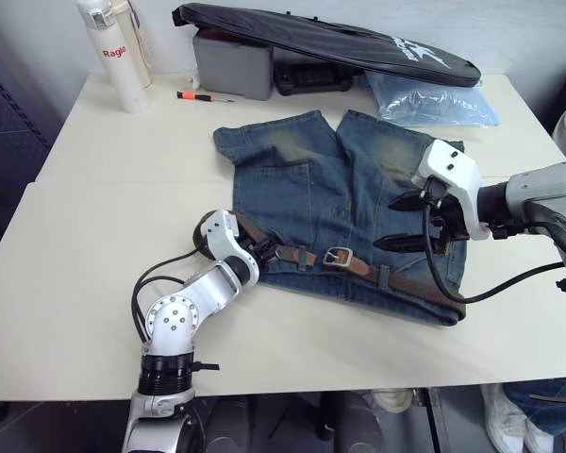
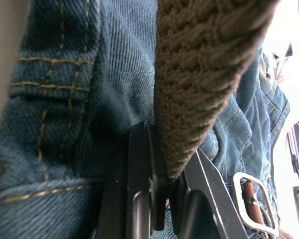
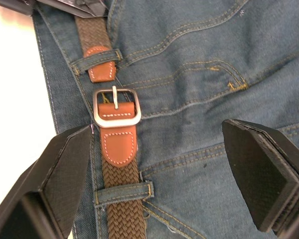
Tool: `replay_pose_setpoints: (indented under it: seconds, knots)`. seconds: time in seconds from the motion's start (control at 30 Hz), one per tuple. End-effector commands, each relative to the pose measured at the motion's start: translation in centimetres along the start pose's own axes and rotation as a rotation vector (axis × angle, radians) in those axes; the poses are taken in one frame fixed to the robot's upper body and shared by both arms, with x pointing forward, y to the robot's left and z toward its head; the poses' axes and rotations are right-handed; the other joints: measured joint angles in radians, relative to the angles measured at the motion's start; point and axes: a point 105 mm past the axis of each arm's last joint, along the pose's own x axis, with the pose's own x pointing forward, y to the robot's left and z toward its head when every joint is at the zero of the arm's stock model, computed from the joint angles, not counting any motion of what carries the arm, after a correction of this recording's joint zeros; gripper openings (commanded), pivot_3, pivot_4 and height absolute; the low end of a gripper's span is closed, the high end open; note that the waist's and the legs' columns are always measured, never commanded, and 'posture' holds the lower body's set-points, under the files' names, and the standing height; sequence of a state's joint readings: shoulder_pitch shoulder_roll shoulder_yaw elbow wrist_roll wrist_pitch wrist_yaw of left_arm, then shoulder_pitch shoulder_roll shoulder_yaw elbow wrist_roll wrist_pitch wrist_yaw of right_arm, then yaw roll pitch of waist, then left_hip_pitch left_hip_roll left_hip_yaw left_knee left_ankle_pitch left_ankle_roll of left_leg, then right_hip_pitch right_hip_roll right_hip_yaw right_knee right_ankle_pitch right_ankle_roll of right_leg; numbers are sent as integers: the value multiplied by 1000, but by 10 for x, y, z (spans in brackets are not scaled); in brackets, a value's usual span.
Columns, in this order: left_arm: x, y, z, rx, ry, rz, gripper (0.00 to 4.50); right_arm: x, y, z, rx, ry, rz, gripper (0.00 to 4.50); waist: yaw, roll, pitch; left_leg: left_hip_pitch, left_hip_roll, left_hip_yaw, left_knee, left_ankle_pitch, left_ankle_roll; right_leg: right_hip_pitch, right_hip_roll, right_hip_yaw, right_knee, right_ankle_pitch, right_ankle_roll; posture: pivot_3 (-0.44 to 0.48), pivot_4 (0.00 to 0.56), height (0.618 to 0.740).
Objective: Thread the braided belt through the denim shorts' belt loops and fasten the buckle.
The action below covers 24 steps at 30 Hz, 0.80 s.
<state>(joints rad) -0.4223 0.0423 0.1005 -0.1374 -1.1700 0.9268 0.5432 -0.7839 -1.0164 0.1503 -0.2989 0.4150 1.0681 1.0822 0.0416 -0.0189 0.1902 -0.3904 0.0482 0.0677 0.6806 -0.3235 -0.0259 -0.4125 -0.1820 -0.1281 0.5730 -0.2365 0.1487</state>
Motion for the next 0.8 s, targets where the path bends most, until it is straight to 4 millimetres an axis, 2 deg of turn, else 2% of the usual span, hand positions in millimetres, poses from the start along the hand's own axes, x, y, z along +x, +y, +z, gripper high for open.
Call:
replay_pose_setpoints:
  seconds: [0.03, 0.27, 0.47, 0.6, 0.7, 0.77, 0.8]
  knots:
    - [11, -10, -20, 30, 105, -51, 0, 0, 16, 5, -130, -14, 49, 4421, 10, 0, 0, 0, 0, 0, 0, 0, 0, 0, 0, 0, 0, 0, 0, 0, 150, 740]
    - [13, -31, -19, 195, 177, -153, 0, 1, 18, 3, -147, -22, 45, 4421, 19, 0, 0, 0, 0, 0, 2, 0, 1, 1, 0, 0, -1, 1, 0, 0, 150, 740]
    - [14, -46, -14, 194, 176, -203, 0, 2, 16, 1, -141, -29, 31, 4421, 13, 0, 0, -1, 0, 0, 1, 0, 1, 1, 0, -1, -3, 2, 1, 0, 150, 740]
    - [14, -48, -22, 223, 223, -217, 0, 3, 17, -1, -139, -27, 30, 4421, 12, 0, 0, -1, 0, 0, 1, 0, 1, 1, 0, -1, -3, 2, 1, 0, 150, 740]
    - [10, -44, -19, 249, 232, -212, 0, 3, 17, -2, -145, -18, 31, 4421, 12, 0, 0, -1, 0, 0, 1, 0, 1, 1, 0, -1, -3, 2, 1, 0, 150, 740]
    - [5, -43, -12, 258, 227, -222, 882, 3, 17, -2, -149, -17, 31, 4500, 11, 0, 0, -1, 0, 0, 1, 0, 1, 1, 0, -1, -3, 2, 1, 0, 150, 740]
    - [3, -44, -10, 268, 228, -236, 1123, 3, 17, -2, -151, -17, 31, 4500, 10, 0, 0, -1, 0, 0, 1, 0, 1, 1, 0, -1, -3, 2, 1, 0, 150, 740]
